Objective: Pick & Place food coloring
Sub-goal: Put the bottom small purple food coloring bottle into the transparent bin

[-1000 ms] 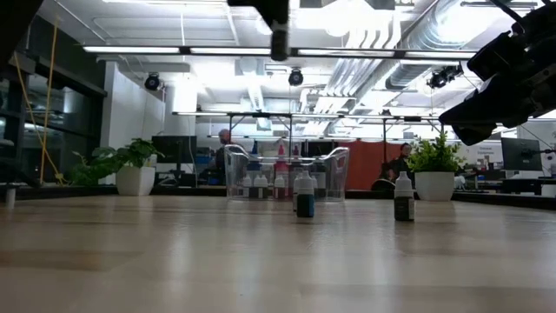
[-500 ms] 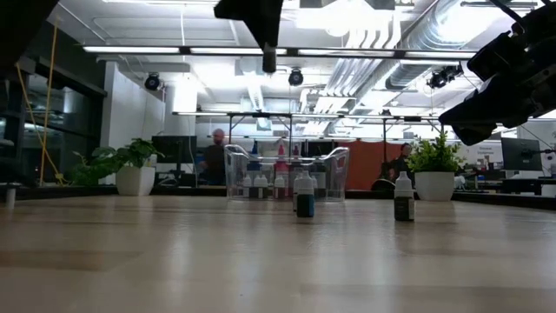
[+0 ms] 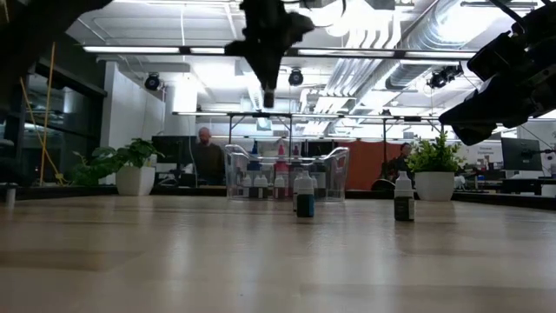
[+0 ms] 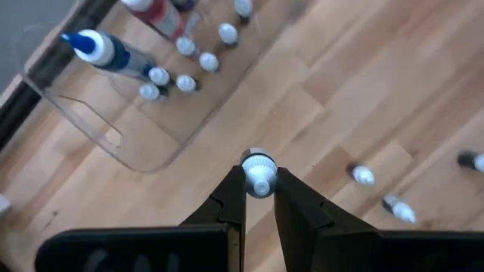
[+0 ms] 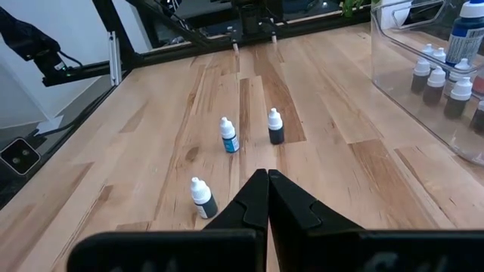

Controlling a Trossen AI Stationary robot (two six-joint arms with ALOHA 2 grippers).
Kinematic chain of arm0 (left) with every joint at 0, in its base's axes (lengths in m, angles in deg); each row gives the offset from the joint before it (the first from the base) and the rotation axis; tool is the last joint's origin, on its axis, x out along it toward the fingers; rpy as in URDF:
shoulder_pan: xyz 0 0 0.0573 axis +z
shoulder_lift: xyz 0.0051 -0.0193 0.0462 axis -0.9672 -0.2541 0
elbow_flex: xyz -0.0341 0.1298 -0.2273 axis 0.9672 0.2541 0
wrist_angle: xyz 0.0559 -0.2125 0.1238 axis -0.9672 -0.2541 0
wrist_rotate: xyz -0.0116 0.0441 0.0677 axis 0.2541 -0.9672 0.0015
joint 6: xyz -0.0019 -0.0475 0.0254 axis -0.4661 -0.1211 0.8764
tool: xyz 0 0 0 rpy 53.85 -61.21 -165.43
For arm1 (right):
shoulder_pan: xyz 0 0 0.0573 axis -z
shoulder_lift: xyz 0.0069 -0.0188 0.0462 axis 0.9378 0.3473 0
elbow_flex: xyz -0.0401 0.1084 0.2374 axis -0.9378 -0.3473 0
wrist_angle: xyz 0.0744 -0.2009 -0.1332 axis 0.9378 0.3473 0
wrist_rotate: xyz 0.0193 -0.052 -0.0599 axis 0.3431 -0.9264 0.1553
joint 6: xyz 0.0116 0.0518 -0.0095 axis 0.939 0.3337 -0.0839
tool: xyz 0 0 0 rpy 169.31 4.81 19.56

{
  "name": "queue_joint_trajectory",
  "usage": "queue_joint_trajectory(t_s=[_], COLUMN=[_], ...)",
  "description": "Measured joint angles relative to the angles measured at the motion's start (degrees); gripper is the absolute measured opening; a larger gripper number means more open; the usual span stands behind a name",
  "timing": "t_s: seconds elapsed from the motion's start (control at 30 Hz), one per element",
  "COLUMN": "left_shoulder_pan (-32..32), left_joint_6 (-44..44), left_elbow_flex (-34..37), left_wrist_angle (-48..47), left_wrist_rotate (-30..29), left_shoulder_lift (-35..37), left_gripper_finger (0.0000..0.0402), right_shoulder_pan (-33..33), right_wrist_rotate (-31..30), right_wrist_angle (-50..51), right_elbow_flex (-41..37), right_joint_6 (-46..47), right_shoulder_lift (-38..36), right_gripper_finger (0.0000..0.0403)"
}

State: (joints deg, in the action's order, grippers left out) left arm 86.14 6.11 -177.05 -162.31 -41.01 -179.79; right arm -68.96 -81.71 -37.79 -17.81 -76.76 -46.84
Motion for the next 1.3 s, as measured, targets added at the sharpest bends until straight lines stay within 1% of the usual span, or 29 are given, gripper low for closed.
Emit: queue_joint_trajectory(t_s=[0.13,0.23,0.27,0.37,0.43,0.5,0.57,0.63,0.7,0.77,0.83,0.9,0.97,1.03,1.1,1.17,1.3], left_shoulder_pan=[3.63,5.86,6.68,8.46,9.66,10.33,11.38,11.7,12.58,12.45,12.8,12.78,12.77,12.76,12.76,12.76,12.76], left_joint_6=[0.06,-0.24,-0.4,-1.81,-2.63,-3.35,-4.5,-6.02,-7.38,-8.36,-9.08,-9.93,-10.97,-11.76,-12.14,-12.48,-12.89], left_elbow_flex=[-0.09,-0.23,-0.03,-0.28,-0.07,-0.31,0.02,-0.28,0.0,-0.37,-0.04,-0.04,-0.04,-0.28,-0.05,-0.25,-0.24], left_wrist_angle=[2.71,7.97,8.2,12.37,11.67,15.27,13.9,17.81,16.4,20.27,18.66,21.26,20.58,22.73,21.57,23.38,23.26], left_wrist_rotate=[2.45,3.53,4.4,4.56,4.61,4.14,3.93,3.84,4.46,4.54,4.84,5.11,5.03,4.87,4.32,3.54,3.45], left_shoulder_lift=[-1.42,-3.07,-3.39,-5.01,-5.87,-7.2,-8.19,-9.67,-10.47,-12.04,-13.34,-14.44,-14.97,-15.8,-16.28,-17.12,-17.79], left_gripper_finger=[0.0037,0.0037,0.0037,0.0037,0.0037,0.0037,0.0037,0.0037,0.0037,0.0037,0.0037,0.0037,0.0037,0.0037,0.0037,0.0037,0.0037], right_shoulder_pan=[0.0,0.01,0.01,-0.01,-0.01,0.0,-0.01,-0.01,-0.01,0.0,0.01,0.01,0.0,0.0,-0.01,-0.01,-0.01], right_wrist_rotate=[0.0,0.0,0.0,0.0,0.0,0.0,0.0,0.01,0.0,0.02,0.0,0.01,0.02,0.0,0.02,0.0,0.0], right_wrist_angle=[-0.05,0.06,-0.03,-0.05,0.16,0.08,0.04,-0.01,0.02,-0.04,0.05,0.07,-0.02,0.04,-0.01,-0.03,-0.01], right_elbow_flex=[0.02,0.02,0.0,0.02,0.0,0.0,0.02,0.0,0.02,0.01,0.01,0.0,0.0,0.01,0.0,0.0,0.0], right_joint_6=[0.01,-0.01,-0.01,-0.01,-0.01,0.0,-0.01,-0.01,-0.01,-0.01,0.0,-0.01,-0.01,0.0,-0.01,-0.01,-0.01], right_shoulder_lift=[0.08,0.06,0.08,0.07,0.09,0.04,0.07,0.0,0.07,0.04,0.11,0.04,0.12,0.1,0.07,0.07,0.07], right_gripper_finger=[0.0,0.0,0.0,0.0,0.0,0.0,0.0,0.0,0.0,0.0,0.0,0.0,0.0,0.0,0.0,0.0,0.0])
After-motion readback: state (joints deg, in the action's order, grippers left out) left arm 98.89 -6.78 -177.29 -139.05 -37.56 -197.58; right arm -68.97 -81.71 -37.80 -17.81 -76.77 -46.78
